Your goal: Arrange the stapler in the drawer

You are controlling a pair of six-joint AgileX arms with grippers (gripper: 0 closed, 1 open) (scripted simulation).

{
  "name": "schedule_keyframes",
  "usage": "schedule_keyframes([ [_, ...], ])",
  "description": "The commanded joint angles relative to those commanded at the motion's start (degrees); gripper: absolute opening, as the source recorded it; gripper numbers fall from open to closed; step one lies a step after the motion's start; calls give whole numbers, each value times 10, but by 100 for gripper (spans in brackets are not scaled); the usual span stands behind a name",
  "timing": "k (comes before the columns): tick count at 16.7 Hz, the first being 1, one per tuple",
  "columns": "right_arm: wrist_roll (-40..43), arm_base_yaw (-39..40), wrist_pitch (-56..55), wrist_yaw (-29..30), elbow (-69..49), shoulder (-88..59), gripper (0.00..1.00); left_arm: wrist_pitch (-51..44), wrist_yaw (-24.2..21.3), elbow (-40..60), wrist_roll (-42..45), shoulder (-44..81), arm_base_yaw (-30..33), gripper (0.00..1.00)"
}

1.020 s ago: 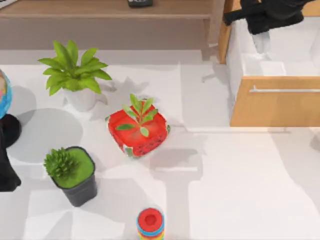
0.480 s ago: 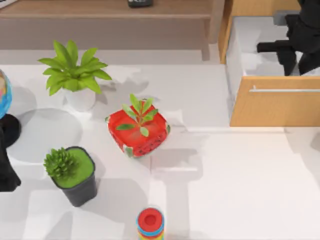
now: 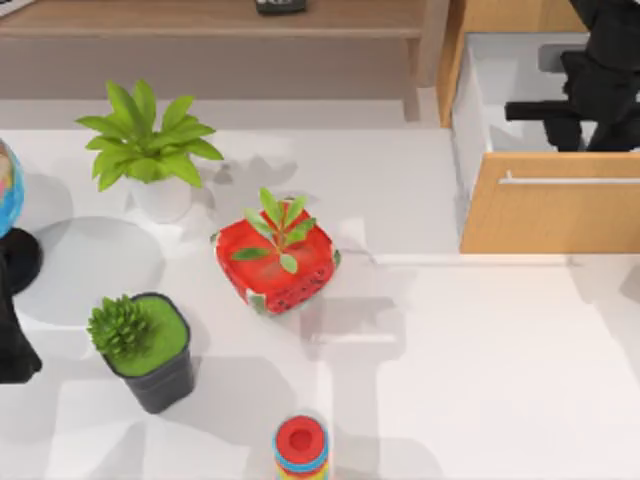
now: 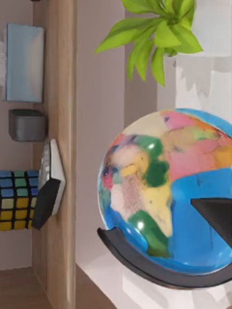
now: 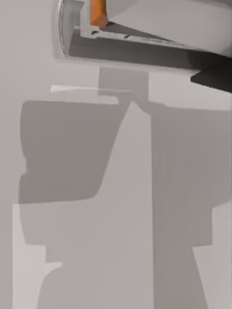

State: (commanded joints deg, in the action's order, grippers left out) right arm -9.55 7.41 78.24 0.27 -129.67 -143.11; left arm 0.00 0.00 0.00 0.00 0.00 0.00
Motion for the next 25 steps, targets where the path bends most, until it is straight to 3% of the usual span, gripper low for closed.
schedule_keyframes([
  [10,0,2,-22,0,22,1,0,0,0,0,0,0,0,100],
  [23,0,2,-22,0,22,1,98,0,0,0,0,0,0,100],
  [25,0,2,-22,0,22,1,100,0,0,0,0,0,0,100],
])
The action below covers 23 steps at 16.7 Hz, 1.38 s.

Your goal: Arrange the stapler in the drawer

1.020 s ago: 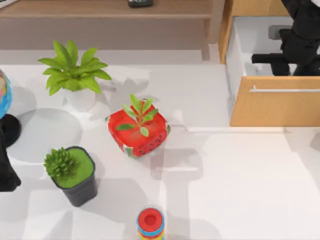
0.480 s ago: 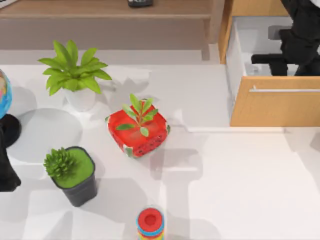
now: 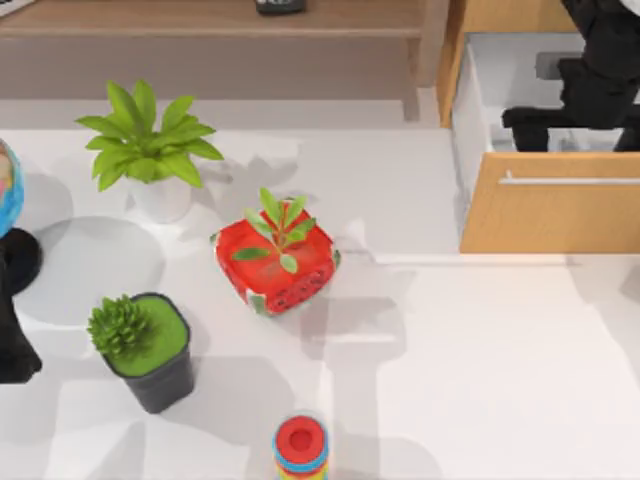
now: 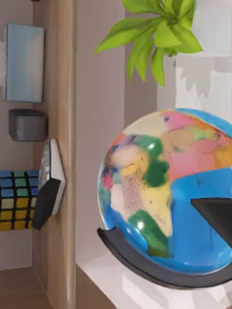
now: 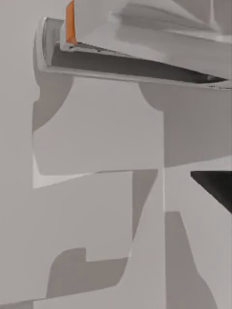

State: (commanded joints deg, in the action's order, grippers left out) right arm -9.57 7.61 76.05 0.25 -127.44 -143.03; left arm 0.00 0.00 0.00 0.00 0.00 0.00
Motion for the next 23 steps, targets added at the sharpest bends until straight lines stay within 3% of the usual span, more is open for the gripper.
schedule_keyframes([
  [9,1,-1,-3,0,4,3,100,0,0,0,0,0,0,100],
  [13,22,0,-59,-2,69,54,100,0,0,0,0,0,0,100],
  [18,80,-2,-229,-5,221,186,100,0,0,0,0,0,0,100],
  [23,163,1,-497,-6,384,343,100,0,0,0,0,0,0,100],
])
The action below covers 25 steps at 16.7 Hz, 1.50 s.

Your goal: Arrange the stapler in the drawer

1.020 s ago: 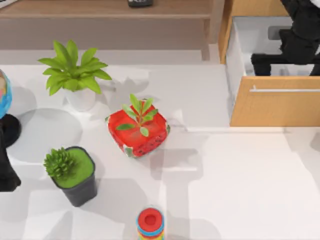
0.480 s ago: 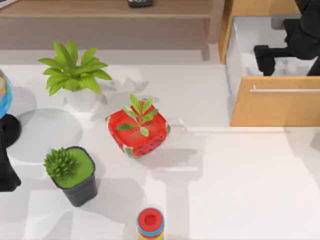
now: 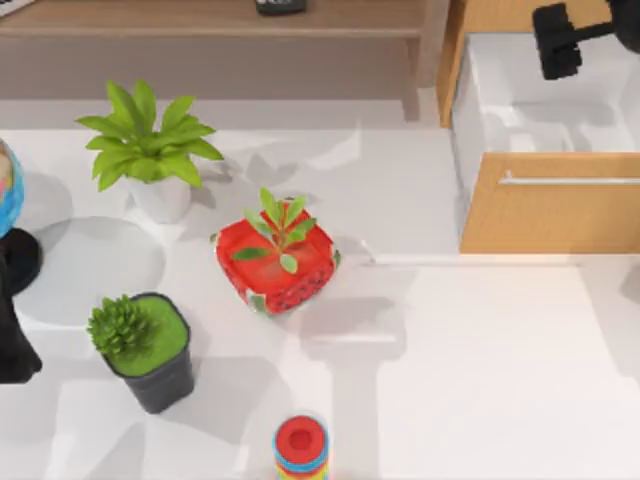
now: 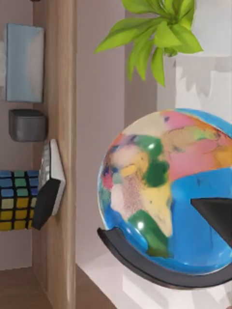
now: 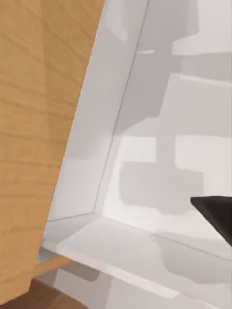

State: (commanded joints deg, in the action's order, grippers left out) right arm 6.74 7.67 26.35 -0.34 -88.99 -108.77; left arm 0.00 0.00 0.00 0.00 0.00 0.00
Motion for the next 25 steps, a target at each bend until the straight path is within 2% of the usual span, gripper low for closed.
schedule_keyframes([
  [8,208,82,-574,18,239,200,100,0,0,0,0,0,0,100],
  [15,462,195,-1019,79,490,191,100,0,0,0,0,0,0,100],
  [20,644,214,-1206,137,667,94,100,0,0,0,0,0,0,100],
  [25,788,152,-1267,200,758,-14,100,0,0,0,0,0,0,100],
])
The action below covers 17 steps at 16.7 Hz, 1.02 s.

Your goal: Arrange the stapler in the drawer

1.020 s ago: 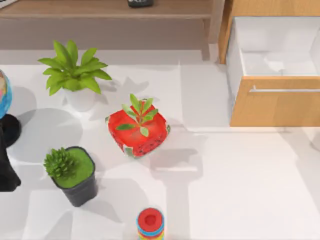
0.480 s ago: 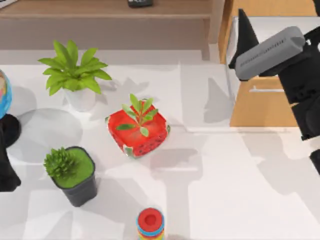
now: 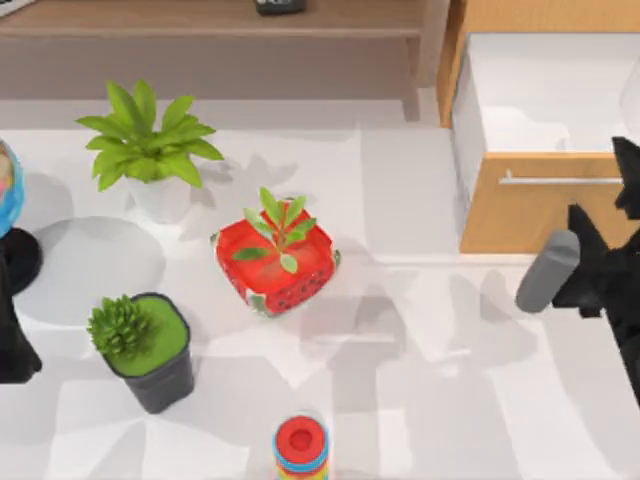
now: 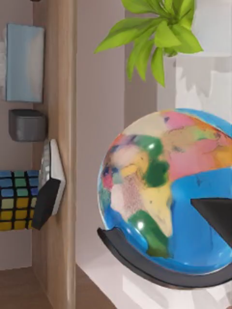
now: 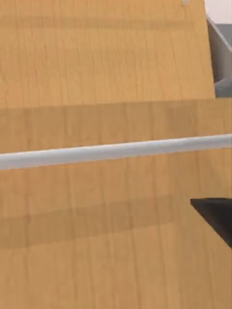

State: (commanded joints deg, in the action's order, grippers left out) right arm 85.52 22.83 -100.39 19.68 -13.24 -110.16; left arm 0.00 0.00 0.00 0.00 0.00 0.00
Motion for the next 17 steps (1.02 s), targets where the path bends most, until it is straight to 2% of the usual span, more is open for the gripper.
schedule_keyframes([
  [3,36,-30,-3,20,9,-32,100,0,0,0,0,0,0,100],
  [7,36,-30,-3,20,9,-32,100,0,0,0,0,0,0,100],
  [17,36,-52,41,-2,-45,-41,100,0,0,0,0,0,0,100],
])
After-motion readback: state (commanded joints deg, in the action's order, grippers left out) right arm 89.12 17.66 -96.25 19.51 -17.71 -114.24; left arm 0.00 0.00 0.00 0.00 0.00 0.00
